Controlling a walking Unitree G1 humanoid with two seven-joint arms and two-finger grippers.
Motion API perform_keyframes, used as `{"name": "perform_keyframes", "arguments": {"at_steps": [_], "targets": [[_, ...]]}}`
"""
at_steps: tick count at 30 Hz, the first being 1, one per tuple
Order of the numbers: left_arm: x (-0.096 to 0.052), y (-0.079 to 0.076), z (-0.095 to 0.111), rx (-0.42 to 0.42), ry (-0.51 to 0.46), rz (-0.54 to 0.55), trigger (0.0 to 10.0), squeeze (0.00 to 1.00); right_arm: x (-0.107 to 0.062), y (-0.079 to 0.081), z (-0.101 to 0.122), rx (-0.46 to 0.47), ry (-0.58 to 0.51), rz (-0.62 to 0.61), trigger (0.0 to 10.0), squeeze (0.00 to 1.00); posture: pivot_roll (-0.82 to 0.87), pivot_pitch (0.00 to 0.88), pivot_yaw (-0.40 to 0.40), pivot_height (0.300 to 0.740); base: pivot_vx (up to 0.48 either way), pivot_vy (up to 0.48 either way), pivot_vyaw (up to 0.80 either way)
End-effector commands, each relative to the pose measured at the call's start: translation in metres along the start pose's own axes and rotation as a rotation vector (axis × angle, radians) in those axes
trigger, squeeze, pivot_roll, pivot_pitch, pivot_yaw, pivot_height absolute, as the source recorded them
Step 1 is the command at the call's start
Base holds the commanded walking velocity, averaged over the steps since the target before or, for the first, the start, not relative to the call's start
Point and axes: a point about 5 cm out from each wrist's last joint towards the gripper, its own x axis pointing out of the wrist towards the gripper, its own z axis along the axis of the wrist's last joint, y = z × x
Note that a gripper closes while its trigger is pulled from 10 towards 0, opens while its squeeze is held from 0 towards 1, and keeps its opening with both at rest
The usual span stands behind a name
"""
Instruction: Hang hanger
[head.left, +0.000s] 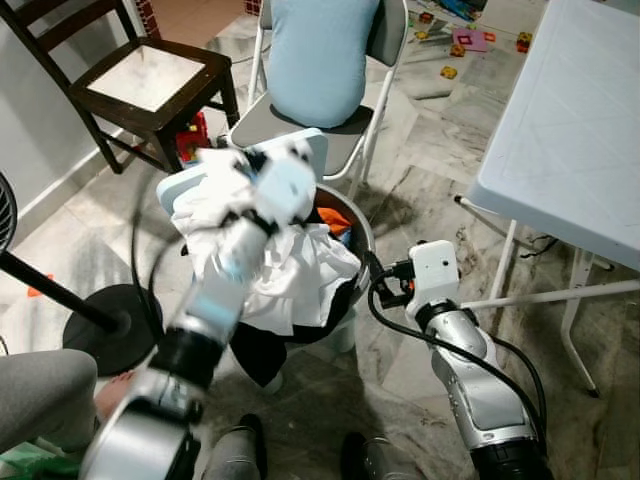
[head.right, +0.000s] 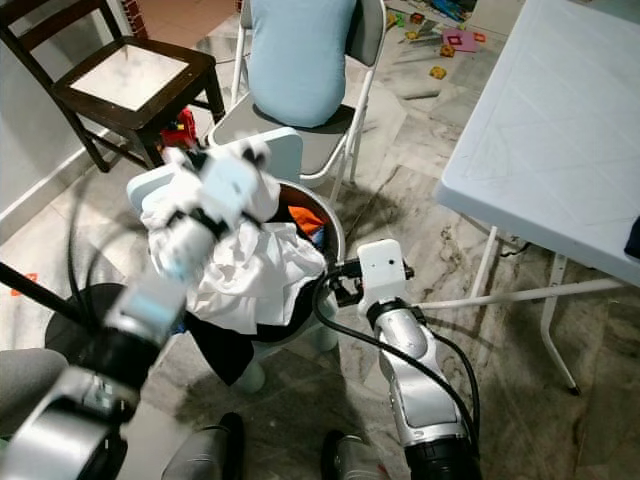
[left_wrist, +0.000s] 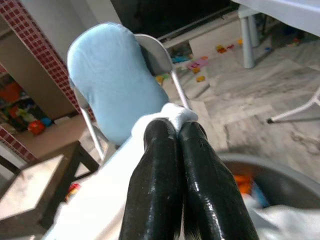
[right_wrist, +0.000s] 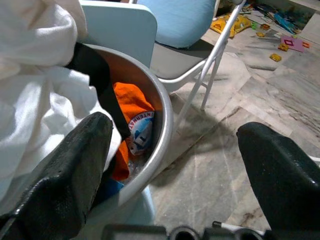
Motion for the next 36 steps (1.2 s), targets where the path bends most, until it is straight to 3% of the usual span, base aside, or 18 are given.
{"name": "perform_keyframes", "arguments": {"at_steps": [1, 6, 8, 10, 12, 15, 17, 20, 24, 25, 26, 27, 28, 32, 33, 36], "targets": [[-0.014, -0.003, 0.0, 0.021, 0.002, 0.002, 0.0, 0.0, -0.002, 0.001, 0.0, 0.0, -0.002, 0.004, 10.0, 0.0, 0.04, 0.22, -0.035, 0.74, 0.0, 0.0, 0.0], [-0.035, 0.002, -0.018, 0.038, 0.094, 0.056, 0.0, 0.0, 0.001, 0.002, 0.0, 0.001, 0.001, 0.02, 10.0, 0.0, 0.06, 0.219, -0.047, 0.74, 0.0, 0.0, 0.0], [-0.037, 0.033, -0.023, 0.05, 0.138, 0.216, 0.0, 0.0, 0.005, 0.007, 0.002, 0.0, -0.005, 0.039, 10.0, 0.0, 0.07, 0.214, -0.057, 0.74, 0.0, 0.0, 0.0], [-0.037, 0.041, -0.023, 0.051, 0.141, 0.263, 0.0, 0.0, 0.006, 0.008, 0.003, 0.0, -0.006, 0.043, 10.0, 0.0, 0.07, 0.212, -0.058, 0.74, 0.0, 0.0, 0.0], [-0.04, 0.063, -0.019, 0.073, 0.13, 0.398, 0.0, 0.0, 0.007, 0.009, 0.004, -0.002, -0.01, 0.047, 10.0, 0.0, 0.07, 0.21, -0.058, 0.74, 0.0, 0.0, 0.0], [-0.059, 0.09, -0.018, 0.097, 0.155, 0.582, 0.0, 0.0, 0.007, 0.007, 0.005, -0.003, -0.011, 0.045, 10.0, 0.0, 0.07, 0.209, -0.057, 0.74, 0.0, 0.0, 0.0], [-0.073, 0.086, -0.026, 0.067, 0.215, 0.595, 0.0, 0.0, 0.006, 0.004, 0.002, -0.004, -0.006, 0.038, 10.0, 0.0, 0.07, 0.21, -0.056, 0.74, 0.0, 0.0, 0.0], [-0.085, 0.057, -0.041, 0.005, 0.318, 0.522, 0.0, 0.0, 0.004, 0.002, 0.0, -0.006, 0.001, 0.034, 10.0, 0.0, 0.07, 0.213, -0.056, 0.74, 0.0, 0.0, 0.0], [-0.081, 0.022, -0.045, -0.107, 0.381, 0.435, 0.0, 0.0, 0.004, 0.005, 0.0, -0.006, 0.0, 0.039, 10.0, 0.0, 0.06, 0.211, -0.059, 0.74, 0.0, 0.0, 0.0], [-0.081, 0.022, -0.045, -0.107, 0.381, 0.435, 0.0, 0.0, 0.004, 0.005, 0.0, -0.006, 0.0, 0.039, 10.0, 0.0, 0.06, 0.211, -0.059, 0.74, 0.0, 0.0, 0.0], [-0.073, 0.009, -0.044, -0.17, 0.4, 0.401, 0.0, 0.0, 0.004, 0.005, 0.0, -0.007, 0.0, 0.043, 10.0, 0.0, 0.06, 0.206, -0.06, 0.74, 0.0, 0.0, 0.0], [-0.073, 0.009, -0.044, -0.17, 0.4, 0.401, 0.0, 0.0, 0.004, 0.005, 0.0, -0.007, 0.0, 0.043, 10.0, 0.0, 0.06, 0.206, -0.06, 0.74, 0.0, 0.0, 0.0], [-0.062, 0.004, -0.037, -0.169, 0.364, 0.365, 0.0, 0.0, 0.004, 0.005, 0.001, -0.01, -0.002, 0.044, 10.0, 0.0, 0.05, 0.206, -0.059, 0.74, 0.0, 0.0, 0.0], [-0.048, 0.006, -0.029, -0.19, 0.336, 0.346, 0.0, 0.0, 0.005, 0.001, 0.002, -0.014, -0.004, 0.035, 10.0, 0.0, 0.05, 0.205, -0.056, 0.74, 0.0, 0.0, 0.0], [-0.036, 0.008, -0.024, -0.209, 0.312, 0.331, 0.0, 0.0, 0.005, 0.001, 0.002, -0.015, -0.003, 0.031, 10.0, 0.0, 0.05, 0.205, -0.053, 0.74, 0.0, 0.0, 0.0], [-0.023, 0.012, -0.015, -0.225, 0.269, 0.326, 0.0, 0.0, 0.005, 0.001, 0.001, -0.015, -0.002, 0.029, 10.0, 0.0, 0.05, 0.204, -0.052, 0.74, 0.0, 0.0, 0.0]]}}
